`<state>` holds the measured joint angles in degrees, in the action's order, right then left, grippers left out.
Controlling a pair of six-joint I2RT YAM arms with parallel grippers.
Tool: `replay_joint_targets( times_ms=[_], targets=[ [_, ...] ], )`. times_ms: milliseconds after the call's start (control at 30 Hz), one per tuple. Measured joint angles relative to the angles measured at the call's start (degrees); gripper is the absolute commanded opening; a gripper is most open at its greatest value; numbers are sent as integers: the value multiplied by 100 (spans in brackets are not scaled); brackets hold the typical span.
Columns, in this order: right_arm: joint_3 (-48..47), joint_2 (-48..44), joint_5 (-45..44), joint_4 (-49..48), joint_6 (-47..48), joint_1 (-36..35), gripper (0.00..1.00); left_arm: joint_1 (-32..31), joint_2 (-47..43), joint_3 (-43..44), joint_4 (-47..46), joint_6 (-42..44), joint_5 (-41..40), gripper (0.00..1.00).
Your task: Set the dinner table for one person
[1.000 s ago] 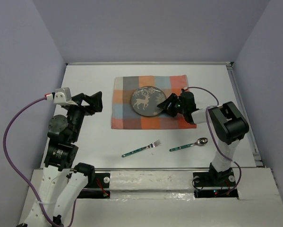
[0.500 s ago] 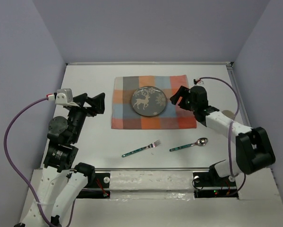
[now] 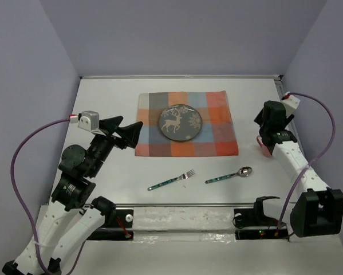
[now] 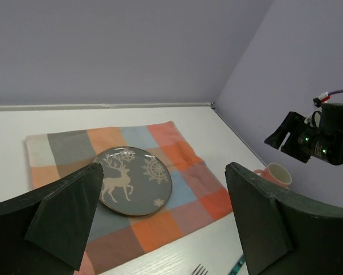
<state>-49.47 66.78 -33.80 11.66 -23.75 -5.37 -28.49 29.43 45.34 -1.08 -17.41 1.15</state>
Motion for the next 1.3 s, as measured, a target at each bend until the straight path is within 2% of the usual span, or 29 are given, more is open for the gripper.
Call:
replay_joint_targets(
  times_ms=[167,667,800,1133,1200,1233,1300],
  targets=[
    [57,98,-170,146,0,557,66,-273,-7,0,0,2,2,99],
    [234,691,151,219,-166,855,63,-369,-44,-13,-11,4,7,99],
    [262,846,284,208,-229,868,59,-369,-42,-70,-22,4,4,99],
    [352,1019,361,129,-378,946,38,-367,-42,-74,-35,20,0,99],
    [361,1016,330,125,-393,955,29,-367,-42,-74,-35,22,-4,99],
    [361,1016,321,122,-385,955,29,-367,-42,-74,-35,24,-7,99],
    [385,1003,273,114,-404,955,21,-367,-42,-74,-35,26,-7,99]
  ],
)
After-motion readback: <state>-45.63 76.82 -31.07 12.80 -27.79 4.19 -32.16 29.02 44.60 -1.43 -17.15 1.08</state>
